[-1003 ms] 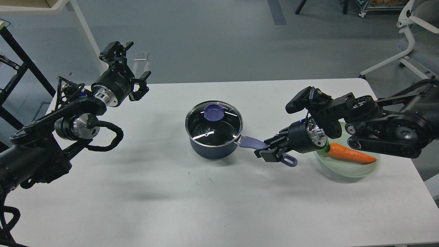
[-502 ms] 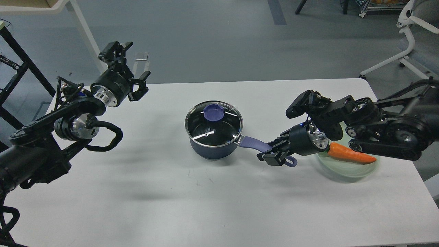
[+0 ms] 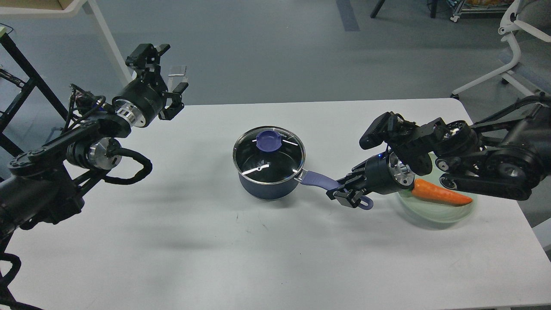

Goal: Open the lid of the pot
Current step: 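Reach the left gripper over the pot and grasp the blue lid knob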

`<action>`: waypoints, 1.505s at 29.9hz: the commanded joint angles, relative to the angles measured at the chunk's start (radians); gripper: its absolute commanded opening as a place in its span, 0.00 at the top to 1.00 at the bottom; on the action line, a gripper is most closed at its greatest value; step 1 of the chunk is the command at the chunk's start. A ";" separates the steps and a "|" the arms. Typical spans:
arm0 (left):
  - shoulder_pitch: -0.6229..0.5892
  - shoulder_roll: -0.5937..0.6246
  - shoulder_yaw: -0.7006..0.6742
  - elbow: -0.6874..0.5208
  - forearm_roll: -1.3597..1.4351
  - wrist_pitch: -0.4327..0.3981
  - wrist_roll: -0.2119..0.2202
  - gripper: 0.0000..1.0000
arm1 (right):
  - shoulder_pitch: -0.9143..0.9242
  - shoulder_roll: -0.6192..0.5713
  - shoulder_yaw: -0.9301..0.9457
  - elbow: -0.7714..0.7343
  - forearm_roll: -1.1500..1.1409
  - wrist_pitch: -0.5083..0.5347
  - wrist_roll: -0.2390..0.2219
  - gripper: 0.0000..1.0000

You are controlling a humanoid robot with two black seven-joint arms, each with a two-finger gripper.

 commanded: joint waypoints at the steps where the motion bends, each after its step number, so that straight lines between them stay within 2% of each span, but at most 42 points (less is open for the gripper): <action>1: -0.061 -0.005 0.051 0.001 0.175 0.017 -0.004 0.01 | 0.020 0.000 0.002 0.014 0.000 0.002 -0.001 0.80; 10: -0.174 -0.014 0.160 -0.013 0.478 0.015 -0.013 0.01 | 0.020 0.009 0.001 0.014 -0.007 0.004 -0.001 0.81; 14: -0.177 -0.036 0.217 -0.085 0.657 0.020 -0.016 0.01 | 0.021 0.018 0.002 0.012 -0.007 0.002 -0.001 0.81; 19: -0.164 -0.031 0.239 -0.243 0.970 0.131 -0.005 0.01 | 0.018 0.019 0.001 0.014 -0.007 0.004 -0.001 0.81; 27: -0.168 -0.034 0.381 -0.235 1.301 0.171 -0.004 0.01 | 0.024 0.015 0.001 0.014 -0.007 0.004 -0.001 0.81; 31: -0.167 -0.046 0.413 -0.159 1.436 0.237 -0.004 0.01 | 0.020 0.017 0.001 0.014 -0.007 0.004 -0.001 0.81; 35: -0.171 -0.098 0.476 -0.087 1.463 0.287 -0.007 0.01 | 0.015 0.019 0.001 0.014 -0.009 0.004 -0.001 0.81; 45: -0.162 -0.131 0.522 -0.086 1.463 0.319 -0.010 0.02 | 0.015 0.026 0.002 0.012 -0.009 0.004 -0.001 0.81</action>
